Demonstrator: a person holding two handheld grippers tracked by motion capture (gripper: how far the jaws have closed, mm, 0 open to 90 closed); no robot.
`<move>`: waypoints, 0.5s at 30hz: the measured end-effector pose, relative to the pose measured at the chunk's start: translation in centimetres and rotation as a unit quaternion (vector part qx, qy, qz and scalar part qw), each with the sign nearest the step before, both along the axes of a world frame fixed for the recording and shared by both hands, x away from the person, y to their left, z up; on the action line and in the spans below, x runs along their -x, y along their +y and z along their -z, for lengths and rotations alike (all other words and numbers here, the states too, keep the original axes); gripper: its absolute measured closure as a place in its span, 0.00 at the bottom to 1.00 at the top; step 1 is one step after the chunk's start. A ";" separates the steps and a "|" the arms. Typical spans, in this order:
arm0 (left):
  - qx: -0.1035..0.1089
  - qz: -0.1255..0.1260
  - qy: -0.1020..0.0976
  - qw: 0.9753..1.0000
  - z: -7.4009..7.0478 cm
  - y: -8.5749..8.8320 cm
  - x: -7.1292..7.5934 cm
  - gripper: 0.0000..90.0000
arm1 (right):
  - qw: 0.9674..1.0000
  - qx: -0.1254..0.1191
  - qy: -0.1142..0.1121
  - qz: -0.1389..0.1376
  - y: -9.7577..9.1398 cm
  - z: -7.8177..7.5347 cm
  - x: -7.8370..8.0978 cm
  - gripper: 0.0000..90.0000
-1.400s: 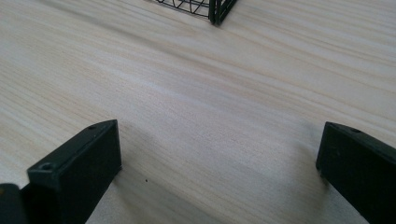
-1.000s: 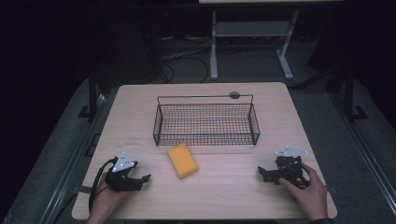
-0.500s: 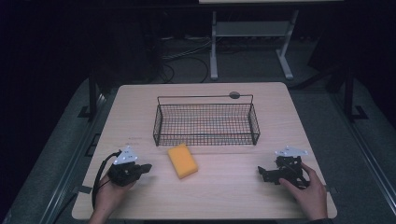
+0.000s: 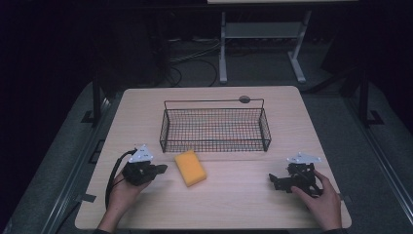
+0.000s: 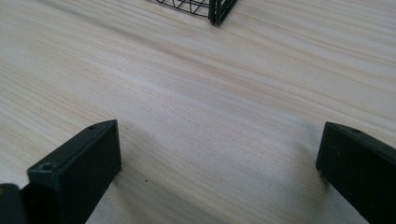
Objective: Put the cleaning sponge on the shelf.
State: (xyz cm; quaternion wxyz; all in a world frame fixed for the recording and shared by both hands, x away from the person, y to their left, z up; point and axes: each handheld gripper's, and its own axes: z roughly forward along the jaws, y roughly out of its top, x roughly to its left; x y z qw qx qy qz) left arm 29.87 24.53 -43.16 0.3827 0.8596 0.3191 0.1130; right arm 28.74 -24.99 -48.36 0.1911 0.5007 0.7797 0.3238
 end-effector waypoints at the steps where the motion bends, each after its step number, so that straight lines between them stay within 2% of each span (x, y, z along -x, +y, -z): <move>1: 0.000 0.001 0.000 1.000 -0.1 -0.1 -0.2 1.00 | 1.000 0.000 0.000 0.000 0.0 0.0 0.0 0.00; 5: 0.006 0.007 -0.004 1.000 -0.1 -0.9 -0.8 1.00 | 1.000 0.000 0.000 0.000 0.0 0.0 0.0 0.00; 9: -0.003 0.017 -0.004 1.000 -0.1 -1.8 -1.4 1.00 | 1.000 0.000 0.000 0.000 0.0 0.0 0.0 0.00; 15: -0.004 0.022 -0.009 1.000 -0.2 -2.8 -2.3 1.00 | 1.000 0.000 0.000 0.000 0.0 0.0 0.0 0.00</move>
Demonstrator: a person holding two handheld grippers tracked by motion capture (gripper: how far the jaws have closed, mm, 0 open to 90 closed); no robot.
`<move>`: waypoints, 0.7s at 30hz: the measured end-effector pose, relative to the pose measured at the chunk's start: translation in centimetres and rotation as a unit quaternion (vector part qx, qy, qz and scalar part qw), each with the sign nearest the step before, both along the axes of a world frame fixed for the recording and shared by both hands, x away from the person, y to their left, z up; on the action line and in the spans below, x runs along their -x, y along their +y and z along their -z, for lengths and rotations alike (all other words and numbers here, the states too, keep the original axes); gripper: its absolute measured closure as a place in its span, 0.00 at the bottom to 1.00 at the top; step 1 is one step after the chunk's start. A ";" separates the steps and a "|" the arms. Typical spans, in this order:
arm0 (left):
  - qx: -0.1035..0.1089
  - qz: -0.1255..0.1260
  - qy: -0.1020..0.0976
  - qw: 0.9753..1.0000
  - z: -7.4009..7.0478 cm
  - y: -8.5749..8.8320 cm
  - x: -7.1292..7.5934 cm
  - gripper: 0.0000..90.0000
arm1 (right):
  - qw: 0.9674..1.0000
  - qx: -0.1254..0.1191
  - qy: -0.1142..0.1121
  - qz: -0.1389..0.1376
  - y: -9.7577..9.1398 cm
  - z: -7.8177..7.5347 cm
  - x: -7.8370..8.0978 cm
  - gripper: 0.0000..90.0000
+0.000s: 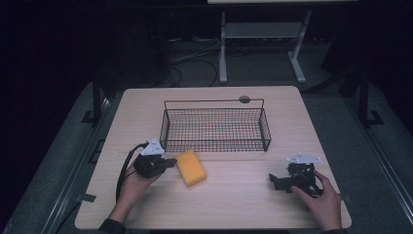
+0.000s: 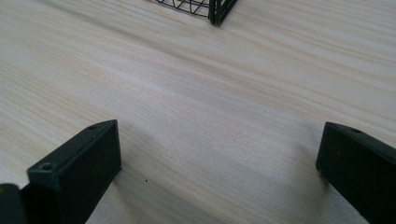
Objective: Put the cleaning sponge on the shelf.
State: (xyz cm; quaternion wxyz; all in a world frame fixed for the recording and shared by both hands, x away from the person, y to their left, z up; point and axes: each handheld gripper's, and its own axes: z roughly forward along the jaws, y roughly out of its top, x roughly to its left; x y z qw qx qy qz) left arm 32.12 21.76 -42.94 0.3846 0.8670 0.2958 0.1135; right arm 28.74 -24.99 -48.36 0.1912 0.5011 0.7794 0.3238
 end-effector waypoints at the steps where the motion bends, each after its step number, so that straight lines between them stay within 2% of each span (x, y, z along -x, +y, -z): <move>1: 0.001 -0.001 0.000 1.000 0.0 -0.1 -0.1 1.00 | 1.000 0.000 0.000 0.000 0.0 0.0 0.0 0.00; 6: 0.004 -0.003 -0.003 1.000 0.0 -0.5 -1.0 1.00 | 1.000 0.000 0.000 0.000 0.0 0.0 0.0 0.00; 15: -0.014 0.004 -0.006 1.000 0.4 -1.8 -2.5 1.00 | 1.000 0.000 0.000 0.000 0.0 0.0 0.0 0.00; 21: -0.025 0.006 0.001 1.000 0.8 -1.9 -2.7 1.00 | 1.000 0.000 0.000 0.000 0.0 0.0 0.0 0.00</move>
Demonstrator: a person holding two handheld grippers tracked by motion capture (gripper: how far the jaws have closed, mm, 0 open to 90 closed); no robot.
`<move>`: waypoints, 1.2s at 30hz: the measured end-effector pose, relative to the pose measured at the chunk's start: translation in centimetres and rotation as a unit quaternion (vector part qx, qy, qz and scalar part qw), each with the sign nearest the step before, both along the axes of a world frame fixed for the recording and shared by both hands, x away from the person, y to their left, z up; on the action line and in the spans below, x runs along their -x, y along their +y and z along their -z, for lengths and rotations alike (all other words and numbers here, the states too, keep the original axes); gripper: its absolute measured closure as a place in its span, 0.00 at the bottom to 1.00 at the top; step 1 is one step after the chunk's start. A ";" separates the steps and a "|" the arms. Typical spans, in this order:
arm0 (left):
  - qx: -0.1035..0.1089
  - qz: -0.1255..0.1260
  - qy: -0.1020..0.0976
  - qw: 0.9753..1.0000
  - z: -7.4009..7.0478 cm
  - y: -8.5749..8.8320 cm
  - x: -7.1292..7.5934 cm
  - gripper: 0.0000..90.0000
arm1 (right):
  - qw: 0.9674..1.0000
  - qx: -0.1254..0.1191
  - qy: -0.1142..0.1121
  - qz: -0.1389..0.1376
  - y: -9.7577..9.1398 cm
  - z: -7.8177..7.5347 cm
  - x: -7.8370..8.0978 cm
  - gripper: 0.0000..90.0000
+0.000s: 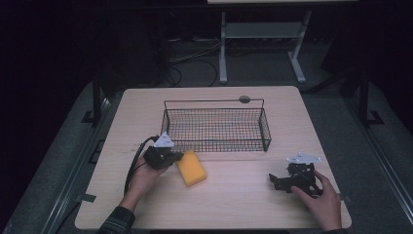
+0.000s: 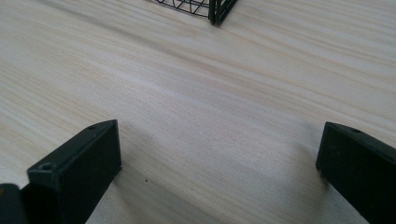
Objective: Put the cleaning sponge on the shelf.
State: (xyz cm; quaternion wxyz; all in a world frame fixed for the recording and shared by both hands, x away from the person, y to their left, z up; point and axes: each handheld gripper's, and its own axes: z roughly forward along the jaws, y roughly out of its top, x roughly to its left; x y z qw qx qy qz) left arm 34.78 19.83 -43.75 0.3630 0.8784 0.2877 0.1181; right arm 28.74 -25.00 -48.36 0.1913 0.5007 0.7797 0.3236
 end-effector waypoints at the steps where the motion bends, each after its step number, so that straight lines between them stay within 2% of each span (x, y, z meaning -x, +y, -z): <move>1: -0.001 0.001 0.001 1.000 0.0 0.0 0.0 1.00 | 1.000 0.000 0.000 0.000 0.0 0.0 0.0 0.00; 9: 0.001 0.003 0.005 1.000 0.0 0.2 0.6 1.00 | 1.000 0.000 0.000 0.000 0.0 0.0 0.0 0.00; 17: 0.000 0.009 0.009 1.000 0.0 0.7 2.2 1.00 | 1.000 0.000 0.000 0.000 0.0 0.0 0.0 0.00; 36: 0.016 0.006 0.027 0.999 0.1 1.9 5.5 1.00 | 1.000 -0.001 0.000 0.000 0.0 0.0 0.0 0.00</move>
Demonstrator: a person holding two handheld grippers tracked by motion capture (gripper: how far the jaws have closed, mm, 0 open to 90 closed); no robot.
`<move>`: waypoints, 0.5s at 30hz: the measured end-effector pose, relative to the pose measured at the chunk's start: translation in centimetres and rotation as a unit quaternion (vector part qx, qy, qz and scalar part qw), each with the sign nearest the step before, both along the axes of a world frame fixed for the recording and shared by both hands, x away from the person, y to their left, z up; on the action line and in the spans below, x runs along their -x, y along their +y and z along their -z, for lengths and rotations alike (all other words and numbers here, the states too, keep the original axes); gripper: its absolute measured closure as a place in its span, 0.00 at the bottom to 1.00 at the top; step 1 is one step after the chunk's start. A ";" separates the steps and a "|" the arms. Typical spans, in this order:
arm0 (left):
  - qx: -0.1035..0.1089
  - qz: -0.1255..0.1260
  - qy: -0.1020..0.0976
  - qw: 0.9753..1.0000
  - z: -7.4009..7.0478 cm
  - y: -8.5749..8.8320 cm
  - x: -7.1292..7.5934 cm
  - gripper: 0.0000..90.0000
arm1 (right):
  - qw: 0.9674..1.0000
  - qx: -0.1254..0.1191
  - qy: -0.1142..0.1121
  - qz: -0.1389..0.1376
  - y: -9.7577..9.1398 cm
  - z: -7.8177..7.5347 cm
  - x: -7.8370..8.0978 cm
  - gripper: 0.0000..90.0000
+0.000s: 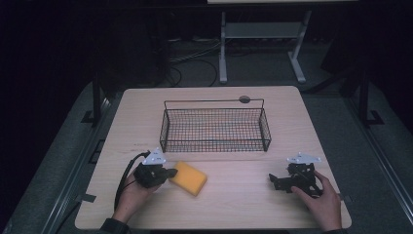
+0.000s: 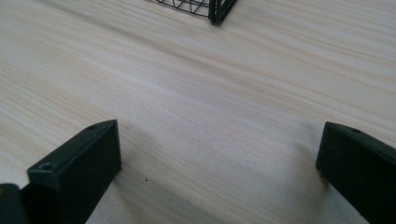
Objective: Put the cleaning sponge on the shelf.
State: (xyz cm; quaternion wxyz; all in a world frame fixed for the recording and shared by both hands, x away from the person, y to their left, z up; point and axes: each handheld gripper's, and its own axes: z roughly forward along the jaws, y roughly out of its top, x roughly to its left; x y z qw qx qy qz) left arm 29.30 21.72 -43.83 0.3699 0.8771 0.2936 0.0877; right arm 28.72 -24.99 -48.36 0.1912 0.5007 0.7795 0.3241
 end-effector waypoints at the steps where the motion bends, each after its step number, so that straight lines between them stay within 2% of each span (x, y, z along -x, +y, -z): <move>1: 0.000 0.000 0.001 1.000 0.0 0.1 0.2 1.00 | 1.000 0.000 0.000 0.000 0.0 0.0 0.0 0.00; 10: 0.008 -0.006 0.008 1.000 0.0 0.4 1.8 1.00 | 1.000 0.000 0.000 0.000 0.0 0.0 0.0 0.00; 15: 0.008 -0.003 0.007 1.000 -0.1 0.4 2.1 1.00 | 1.000 0.000 0.000 0.000 0.0 0.0 0.0 0.00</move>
